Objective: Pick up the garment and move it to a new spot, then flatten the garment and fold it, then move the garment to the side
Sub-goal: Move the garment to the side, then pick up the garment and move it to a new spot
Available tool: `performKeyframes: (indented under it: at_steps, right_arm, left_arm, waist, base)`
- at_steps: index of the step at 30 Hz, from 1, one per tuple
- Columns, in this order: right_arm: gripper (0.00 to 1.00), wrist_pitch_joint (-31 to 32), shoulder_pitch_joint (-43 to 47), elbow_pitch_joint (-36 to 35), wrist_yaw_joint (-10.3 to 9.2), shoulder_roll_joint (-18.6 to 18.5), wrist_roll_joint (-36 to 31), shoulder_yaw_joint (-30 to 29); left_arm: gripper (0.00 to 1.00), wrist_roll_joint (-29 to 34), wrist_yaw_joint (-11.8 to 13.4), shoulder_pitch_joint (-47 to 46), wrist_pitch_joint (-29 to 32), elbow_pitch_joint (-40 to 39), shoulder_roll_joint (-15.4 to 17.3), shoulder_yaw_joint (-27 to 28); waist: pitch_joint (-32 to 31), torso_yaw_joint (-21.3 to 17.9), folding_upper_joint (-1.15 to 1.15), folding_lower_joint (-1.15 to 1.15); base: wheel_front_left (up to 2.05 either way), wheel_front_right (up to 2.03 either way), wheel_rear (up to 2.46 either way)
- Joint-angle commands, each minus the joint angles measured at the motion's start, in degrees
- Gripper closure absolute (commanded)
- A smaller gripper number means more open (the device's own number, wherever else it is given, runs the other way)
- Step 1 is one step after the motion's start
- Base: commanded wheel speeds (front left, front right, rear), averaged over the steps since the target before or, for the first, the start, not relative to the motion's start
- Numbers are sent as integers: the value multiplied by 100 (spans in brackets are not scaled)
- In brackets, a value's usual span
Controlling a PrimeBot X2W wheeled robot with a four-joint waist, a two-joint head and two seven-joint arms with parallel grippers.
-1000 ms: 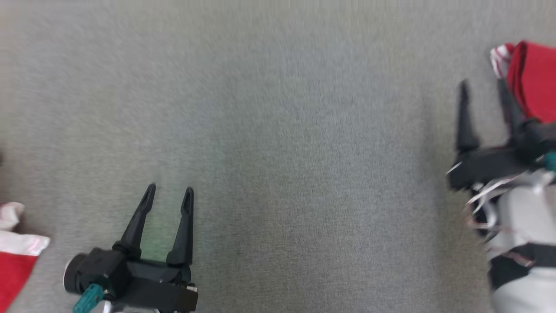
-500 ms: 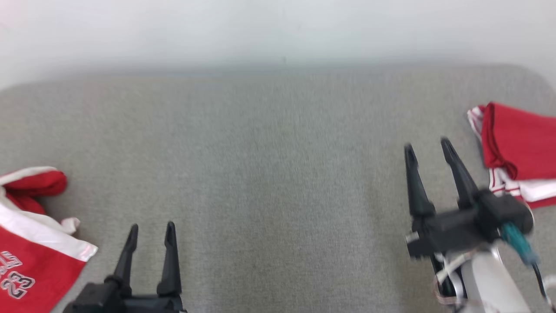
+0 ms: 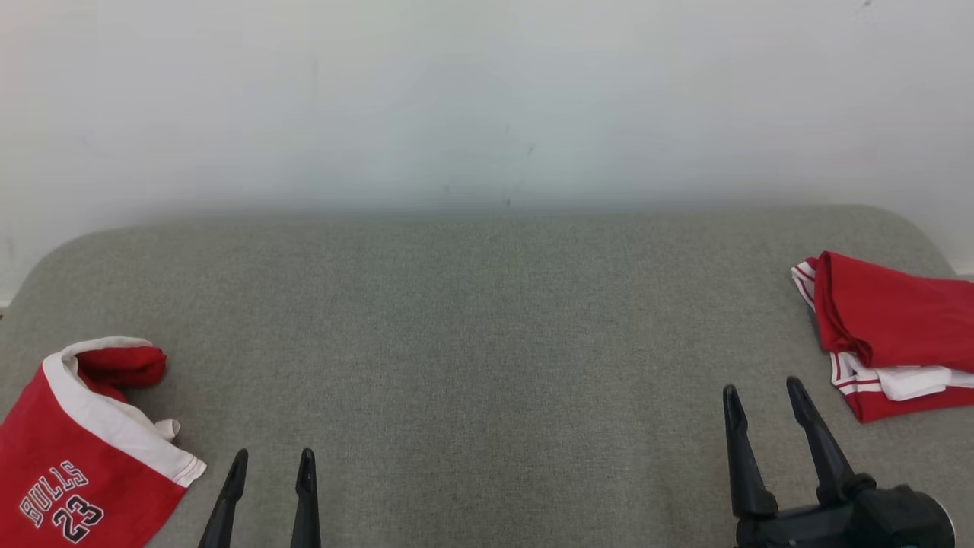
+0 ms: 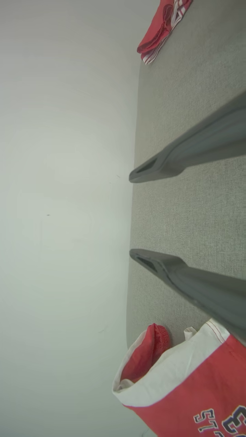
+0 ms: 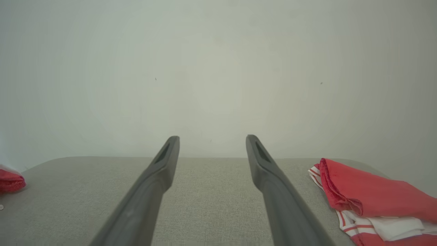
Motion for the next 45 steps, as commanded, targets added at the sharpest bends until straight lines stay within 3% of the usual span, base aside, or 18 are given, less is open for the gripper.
performKeyframes:
  at_steps: [1, 9, 38, 45]
  right_arm:
    - [0, 0, 145, -41, -14, 25, -55, -22]
    - [0, 0, 607, -89, -14, 58, -75, -52]
    - [0, 0, 815, -112, -15, 73, 67, -141]
    - [0, 0, 841, -101, -15, 72, 146, -109]
  left_arm:
    - [0, 141, -43, 115, -16, -16, -38, 37]
    - [0, 517, -148, 421, -16, 148, -166, 192]
    - [0, 465, -145, 530, -16, 341, -213, 143]
    - [0, 601, -151, 464, -17, 471, -212, 375]
  waist:
    - [-163, -36, 1, 1]
    - [-373, -80, 1, 1]
    - [-513, -66, 1, 1]
    - [-500, 19, 1, 1]
  base:
    - [0, 0, 0]
    - [0, 0, 0]
    - [0, 0, 0]
    - [0, 0, 0]
